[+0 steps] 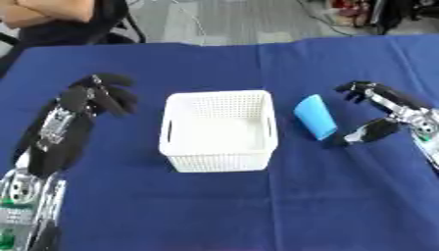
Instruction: Pick up objects on the table and place them in the box.
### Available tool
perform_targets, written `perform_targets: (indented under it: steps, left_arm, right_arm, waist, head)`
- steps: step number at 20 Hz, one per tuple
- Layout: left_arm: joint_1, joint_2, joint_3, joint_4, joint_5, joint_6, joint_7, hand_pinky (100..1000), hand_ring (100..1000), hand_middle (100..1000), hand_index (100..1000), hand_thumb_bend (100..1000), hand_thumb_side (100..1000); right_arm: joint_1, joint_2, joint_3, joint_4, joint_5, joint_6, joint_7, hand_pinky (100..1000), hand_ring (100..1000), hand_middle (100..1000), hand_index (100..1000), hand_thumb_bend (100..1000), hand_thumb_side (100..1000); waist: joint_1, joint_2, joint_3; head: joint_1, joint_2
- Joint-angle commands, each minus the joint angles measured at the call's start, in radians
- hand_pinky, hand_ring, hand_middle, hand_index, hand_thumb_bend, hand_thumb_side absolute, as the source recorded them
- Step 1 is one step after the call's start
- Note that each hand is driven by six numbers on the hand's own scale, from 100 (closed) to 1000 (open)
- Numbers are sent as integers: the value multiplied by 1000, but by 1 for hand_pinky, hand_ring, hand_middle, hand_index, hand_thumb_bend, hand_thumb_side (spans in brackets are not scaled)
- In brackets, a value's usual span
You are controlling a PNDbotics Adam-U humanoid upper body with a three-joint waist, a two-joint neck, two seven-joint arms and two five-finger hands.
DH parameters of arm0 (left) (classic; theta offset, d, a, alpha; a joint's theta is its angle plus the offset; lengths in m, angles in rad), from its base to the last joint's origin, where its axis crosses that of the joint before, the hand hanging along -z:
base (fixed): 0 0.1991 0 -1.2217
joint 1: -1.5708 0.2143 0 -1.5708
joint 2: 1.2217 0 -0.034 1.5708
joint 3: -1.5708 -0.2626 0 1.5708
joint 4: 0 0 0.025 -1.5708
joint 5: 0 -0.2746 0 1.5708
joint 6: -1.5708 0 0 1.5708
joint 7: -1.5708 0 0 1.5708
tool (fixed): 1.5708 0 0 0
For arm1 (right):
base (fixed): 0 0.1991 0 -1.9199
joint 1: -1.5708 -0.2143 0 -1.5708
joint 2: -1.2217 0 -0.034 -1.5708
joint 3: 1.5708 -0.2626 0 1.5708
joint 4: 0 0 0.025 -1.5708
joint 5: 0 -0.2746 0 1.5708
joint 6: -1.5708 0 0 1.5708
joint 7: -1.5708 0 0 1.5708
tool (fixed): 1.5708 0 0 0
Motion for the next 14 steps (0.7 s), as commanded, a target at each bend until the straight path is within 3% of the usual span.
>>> perform_targets:
  steps: [1,14]
  left_arm:
    - [-9,16,-3,-14,5,-1,-6,614,641,750,538,145,1000]
    - [-16,13,-5,-14,7,-2,-10,614,642,751,537,144,1000]
  right_arm:
    - [-30,-1,0,7,14,-10,1,762,794,860,918,889,351]
    - [-44,57,15,52,65,-35,14,764,794,862,913,886,326]
  waist:
    - [-1,-11,3]
    - [5,-3,6]
  head:
    - [-14,-12]
    - [-22,-26]
